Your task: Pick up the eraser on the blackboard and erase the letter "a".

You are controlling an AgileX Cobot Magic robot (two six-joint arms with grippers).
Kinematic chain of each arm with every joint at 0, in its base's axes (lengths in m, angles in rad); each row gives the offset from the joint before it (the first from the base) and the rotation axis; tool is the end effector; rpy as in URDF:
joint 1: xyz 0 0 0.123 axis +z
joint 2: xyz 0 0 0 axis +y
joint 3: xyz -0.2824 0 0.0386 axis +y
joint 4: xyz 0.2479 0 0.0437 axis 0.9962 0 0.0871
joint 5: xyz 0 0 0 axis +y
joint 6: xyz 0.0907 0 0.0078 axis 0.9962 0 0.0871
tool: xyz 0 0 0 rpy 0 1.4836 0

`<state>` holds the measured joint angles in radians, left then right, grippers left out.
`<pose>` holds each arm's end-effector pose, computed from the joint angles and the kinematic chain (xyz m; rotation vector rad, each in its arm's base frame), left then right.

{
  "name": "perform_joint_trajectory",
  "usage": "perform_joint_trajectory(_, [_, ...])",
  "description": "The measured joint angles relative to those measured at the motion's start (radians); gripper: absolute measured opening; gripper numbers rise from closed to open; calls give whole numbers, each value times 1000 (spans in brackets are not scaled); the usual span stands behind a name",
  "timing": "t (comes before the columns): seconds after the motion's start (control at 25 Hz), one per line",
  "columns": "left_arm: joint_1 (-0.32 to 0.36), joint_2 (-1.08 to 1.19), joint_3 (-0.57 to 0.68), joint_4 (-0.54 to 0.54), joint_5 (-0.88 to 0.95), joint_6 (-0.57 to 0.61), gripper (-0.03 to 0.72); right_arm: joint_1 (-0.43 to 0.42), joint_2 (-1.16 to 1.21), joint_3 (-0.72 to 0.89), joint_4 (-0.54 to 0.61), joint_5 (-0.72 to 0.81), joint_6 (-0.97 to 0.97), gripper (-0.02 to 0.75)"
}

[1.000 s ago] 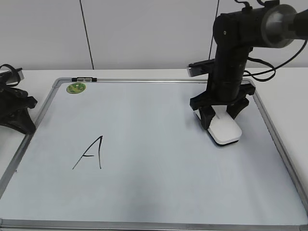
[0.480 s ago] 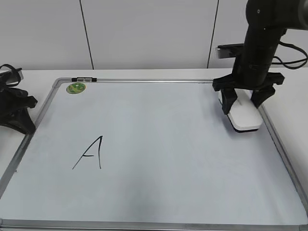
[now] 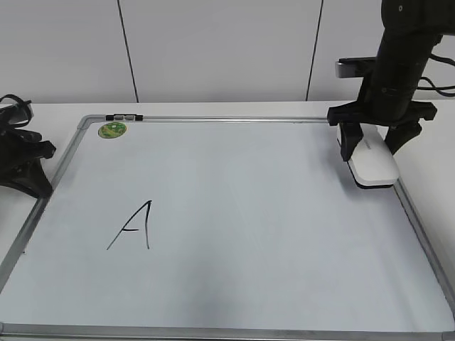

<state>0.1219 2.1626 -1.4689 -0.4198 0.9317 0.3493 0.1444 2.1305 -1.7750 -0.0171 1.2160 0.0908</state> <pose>0.4151 0.0208 0.1252 -0.0298 2.9918 -0.4883 0.4336 0.0616 0.2058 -0.0898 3.0525 -0.0092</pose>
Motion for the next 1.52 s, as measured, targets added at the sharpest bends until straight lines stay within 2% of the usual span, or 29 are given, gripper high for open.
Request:
perform_joint_trajectory(0.4, [-1,0,0,0,-1,-17,29,-26,-7,21,-10,0,9,526])
perform_joint_trajectory(0.76, [-1,0,0,0,-2,-20,29,-58,-138,246,7,-53,9,526])
perform_joint_trajectory(1.52, [-1,0,0,0,-2,-21,29,-58,-50,259,-2,-167,9,526])
